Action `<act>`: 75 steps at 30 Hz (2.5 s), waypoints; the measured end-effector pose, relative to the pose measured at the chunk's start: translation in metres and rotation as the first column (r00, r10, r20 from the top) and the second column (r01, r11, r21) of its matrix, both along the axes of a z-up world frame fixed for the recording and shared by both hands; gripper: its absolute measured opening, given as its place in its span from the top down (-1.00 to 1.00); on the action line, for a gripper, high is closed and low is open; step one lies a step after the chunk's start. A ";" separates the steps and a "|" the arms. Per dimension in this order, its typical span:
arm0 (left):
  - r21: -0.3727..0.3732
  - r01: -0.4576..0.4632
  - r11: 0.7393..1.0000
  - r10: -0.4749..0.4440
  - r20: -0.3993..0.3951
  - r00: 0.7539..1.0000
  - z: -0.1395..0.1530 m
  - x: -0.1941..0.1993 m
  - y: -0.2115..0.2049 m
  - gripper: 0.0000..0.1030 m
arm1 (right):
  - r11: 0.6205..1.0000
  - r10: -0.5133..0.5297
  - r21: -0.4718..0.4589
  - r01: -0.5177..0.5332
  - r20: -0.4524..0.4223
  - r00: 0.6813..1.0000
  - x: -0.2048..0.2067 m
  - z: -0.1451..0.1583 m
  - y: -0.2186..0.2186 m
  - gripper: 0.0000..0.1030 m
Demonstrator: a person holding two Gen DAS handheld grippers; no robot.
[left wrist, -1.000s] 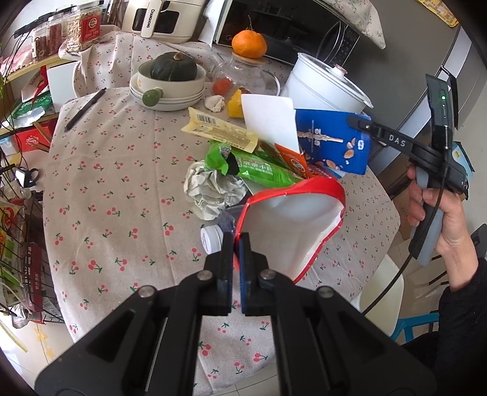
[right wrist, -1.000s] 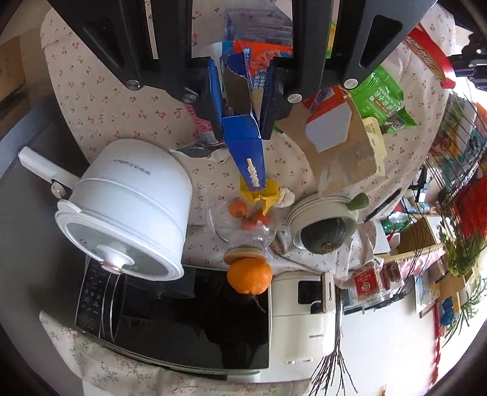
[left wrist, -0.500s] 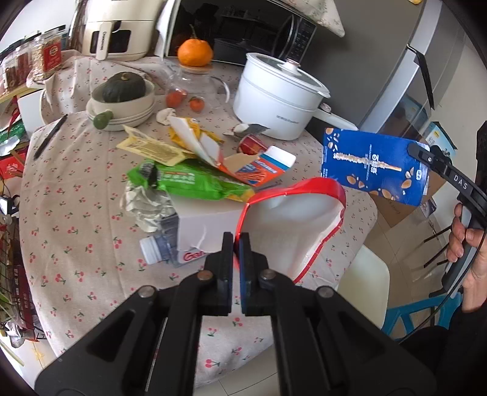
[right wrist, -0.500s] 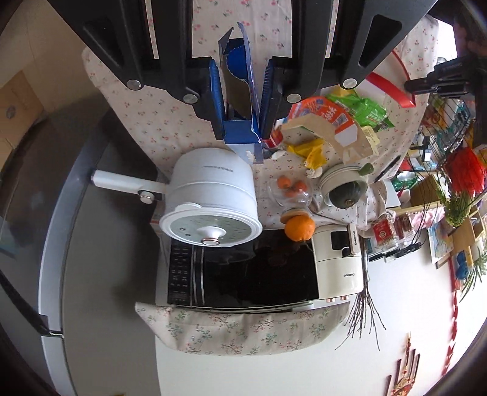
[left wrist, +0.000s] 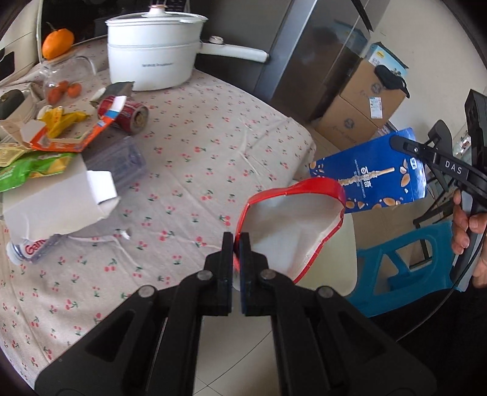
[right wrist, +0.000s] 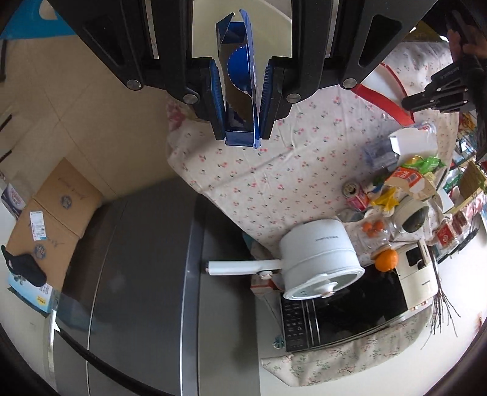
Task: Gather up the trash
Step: 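Carry plate and blue box over the white bin and open both grippers, then grasp the tan paper bag with the left gripper while the right grasps the orange carton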
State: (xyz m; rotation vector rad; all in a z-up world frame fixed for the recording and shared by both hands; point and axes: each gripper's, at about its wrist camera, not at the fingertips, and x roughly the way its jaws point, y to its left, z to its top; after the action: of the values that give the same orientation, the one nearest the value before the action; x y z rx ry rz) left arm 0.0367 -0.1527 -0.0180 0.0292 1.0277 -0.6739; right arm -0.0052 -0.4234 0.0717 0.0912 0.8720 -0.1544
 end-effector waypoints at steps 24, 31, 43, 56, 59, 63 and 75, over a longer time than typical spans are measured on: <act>0.067 0.043 0.997 -0.046 0.055 0.997 -0.015 -0.007 -0.026 0.92 | 0.999 -0.042 -0.004 0.042 -0.153 0.987 0.003 -0.035 0.005 0.56; 0.128 0.069 0.989 -0.072 0.020 0.997 -0.045 0.002 -0.051 0.92 | 0.997 -0.056 0.032 0.064 -0.208 0.976 0.015 -0.076 -0.012 0.56; 0.106 0.113 0.988 -0.119 0.044 0.992 -0.055 0.006 -0.080 -0.37 | 0.995 -0.089 0.017 0.097 -0.265 0.960 0.020 -0.097 -0.033 0.56; 0.149 -0.030 0.988 0.018 0.077 0.997 -0.025 0.005 -0.021 -0.91 | 0.998 -0.045 0.021 0.056 -0.335 0.941 0.038 -0.115 -0.020 0.50; 0.166 -0.088 0.982 0.071 0.108 0.992 -0.019 0.005 0.000 -0.99 | 0.998 -0.026 0.042 0.042 -0.336 0.941 0.044 -0.112 -0.009 0.27; 0.150 -0.158 0.976 0.140 0.121 0.983 -0.010 0.010 0.031 -0.99 | 0.999 -0.002 0.045 0.015 -0.283 0.959 0.048 -0.096 0.010 -0.39; 0.083 -0.377 0.922 0.362 0.156 0.919 0.021 0.037 0.134 -1.00 | 0.994 0.099 -0.024 -0.107 -0.211 0.972 0.081 -0.066 0.078 -0.57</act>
State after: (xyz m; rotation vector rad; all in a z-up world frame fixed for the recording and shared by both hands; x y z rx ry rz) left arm 0.0735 -0.0183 0.0029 -0.0213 0.9034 -0.2632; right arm 0.0758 -0.3454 0.0053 -0.0038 1.0821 -0.0829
